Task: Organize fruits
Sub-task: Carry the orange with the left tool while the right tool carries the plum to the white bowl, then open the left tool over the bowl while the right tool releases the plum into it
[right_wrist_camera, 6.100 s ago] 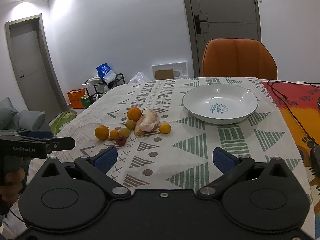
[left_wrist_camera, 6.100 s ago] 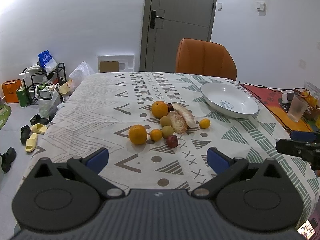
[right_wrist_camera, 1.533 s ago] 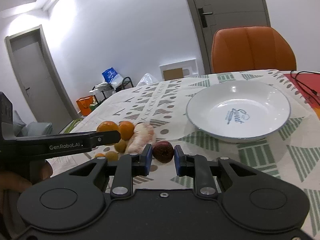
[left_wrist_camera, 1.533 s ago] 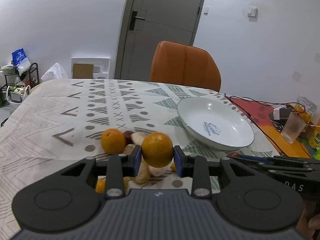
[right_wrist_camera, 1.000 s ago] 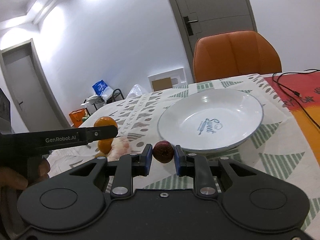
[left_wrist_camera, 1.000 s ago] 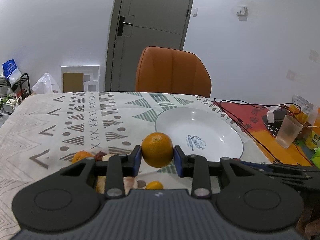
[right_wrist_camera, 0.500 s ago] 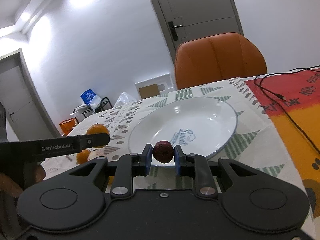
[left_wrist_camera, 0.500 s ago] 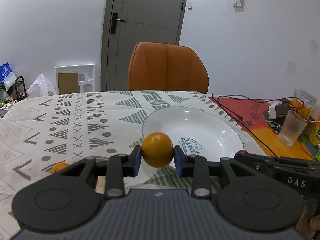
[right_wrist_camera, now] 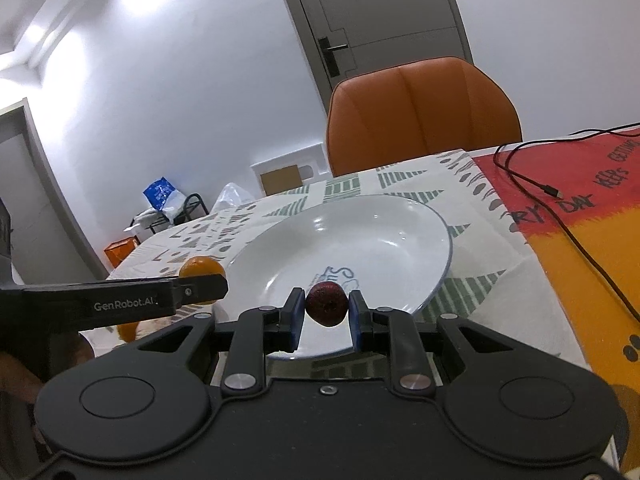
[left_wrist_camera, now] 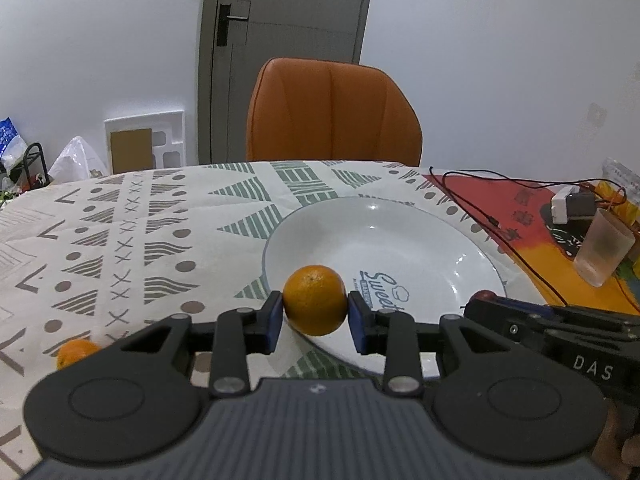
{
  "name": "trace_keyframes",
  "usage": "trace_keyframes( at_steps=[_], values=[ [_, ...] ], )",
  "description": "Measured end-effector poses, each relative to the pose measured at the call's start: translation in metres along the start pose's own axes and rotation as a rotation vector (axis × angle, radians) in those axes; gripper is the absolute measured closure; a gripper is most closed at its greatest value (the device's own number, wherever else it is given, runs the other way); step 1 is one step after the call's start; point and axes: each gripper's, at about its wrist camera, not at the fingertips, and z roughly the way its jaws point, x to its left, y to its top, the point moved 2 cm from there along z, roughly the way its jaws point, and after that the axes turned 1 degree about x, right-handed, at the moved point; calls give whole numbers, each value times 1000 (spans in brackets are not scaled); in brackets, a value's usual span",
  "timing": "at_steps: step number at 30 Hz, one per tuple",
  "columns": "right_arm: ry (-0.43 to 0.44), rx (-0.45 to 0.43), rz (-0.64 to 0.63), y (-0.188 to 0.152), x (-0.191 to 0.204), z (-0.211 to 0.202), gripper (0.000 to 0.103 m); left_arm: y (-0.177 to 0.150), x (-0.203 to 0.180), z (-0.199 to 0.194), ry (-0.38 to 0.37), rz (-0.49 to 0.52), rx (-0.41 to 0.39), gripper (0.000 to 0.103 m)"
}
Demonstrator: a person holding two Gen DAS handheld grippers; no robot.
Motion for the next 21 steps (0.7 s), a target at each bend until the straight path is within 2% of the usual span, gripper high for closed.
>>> trace_keyframes(
  at_steps=[14, 17, 20, 21],
  values=[
    [-16, 30, -37, 0, 0, 23, 81, 6, -1, 13, 27, 6, 16, 69],
    [-16, 24, -26, 0, -2, 23, 75, 4, 3, 8, 20, -9, 22, 66],
    [-27, 10, -20, 2, -3, 20, 74, 2, 8, 0, 19, -30, 28, 64],
    [-27, 8, -13, 2, -3, 19, 73, 1, 9, -3, 17, -37, 27, 61]
  ],
)
